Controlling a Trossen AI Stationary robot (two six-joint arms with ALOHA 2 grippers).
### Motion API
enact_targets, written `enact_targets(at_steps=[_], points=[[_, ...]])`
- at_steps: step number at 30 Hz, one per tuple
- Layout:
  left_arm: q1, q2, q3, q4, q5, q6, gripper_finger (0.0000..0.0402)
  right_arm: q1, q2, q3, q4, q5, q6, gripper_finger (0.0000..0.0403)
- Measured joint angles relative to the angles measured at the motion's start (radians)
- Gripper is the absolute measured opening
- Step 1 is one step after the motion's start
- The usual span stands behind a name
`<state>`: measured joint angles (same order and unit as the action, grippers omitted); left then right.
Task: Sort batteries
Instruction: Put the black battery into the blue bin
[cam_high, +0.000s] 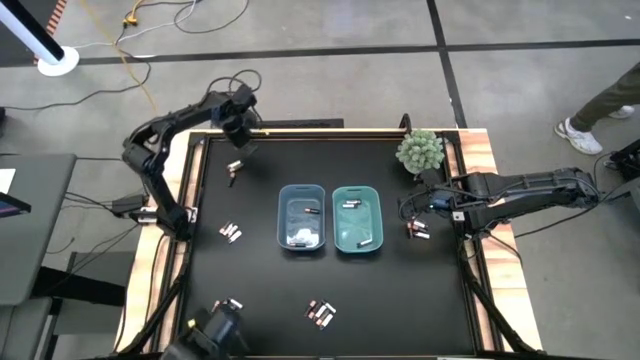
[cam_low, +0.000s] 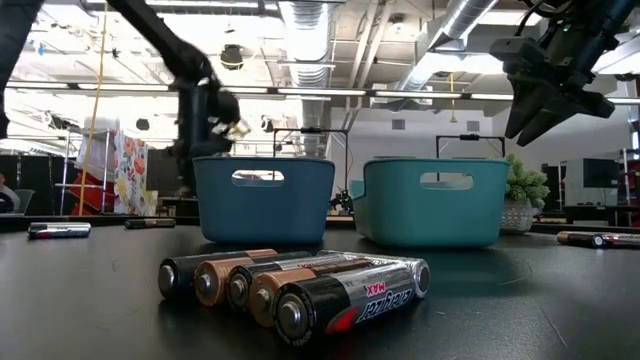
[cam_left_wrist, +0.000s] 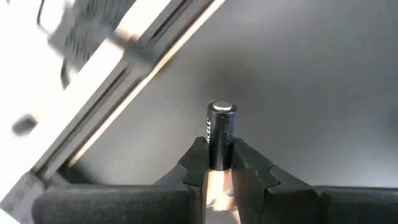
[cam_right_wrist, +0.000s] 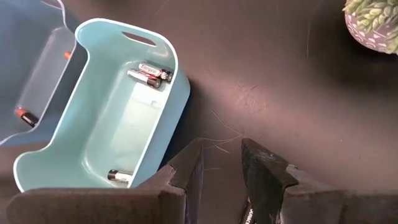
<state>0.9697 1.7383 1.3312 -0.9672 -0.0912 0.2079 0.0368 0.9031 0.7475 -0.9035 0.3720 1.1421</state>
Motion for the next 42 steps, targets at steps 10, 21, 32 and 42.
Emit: enact_targets(at_steps=[10,21,32,42], points=[[-0.358,-0.137,0.095,0.021,0.013,-0.145,0.0039,0.0,0.0,0.0,0.001,0.0,-0.115,0.0127],[-0.704,-0.133,0.107,0.112,0.01,-0.36,0.0039,0.0,0.0,0.0,0.001,-0.003,-0.269,0.0127],[-0.827,0.007,0.112,0.112,-0.021,-0.492,0.0039,0.003,0.0,0.0,-0.005,-0.006,-0.367,0.0127],[-0.855,0.183,0.113,0.102,0.046,-0.536,0.0045,0.036,0.0,0.0,-0.012,-0.008,-0.391,0.0127]])
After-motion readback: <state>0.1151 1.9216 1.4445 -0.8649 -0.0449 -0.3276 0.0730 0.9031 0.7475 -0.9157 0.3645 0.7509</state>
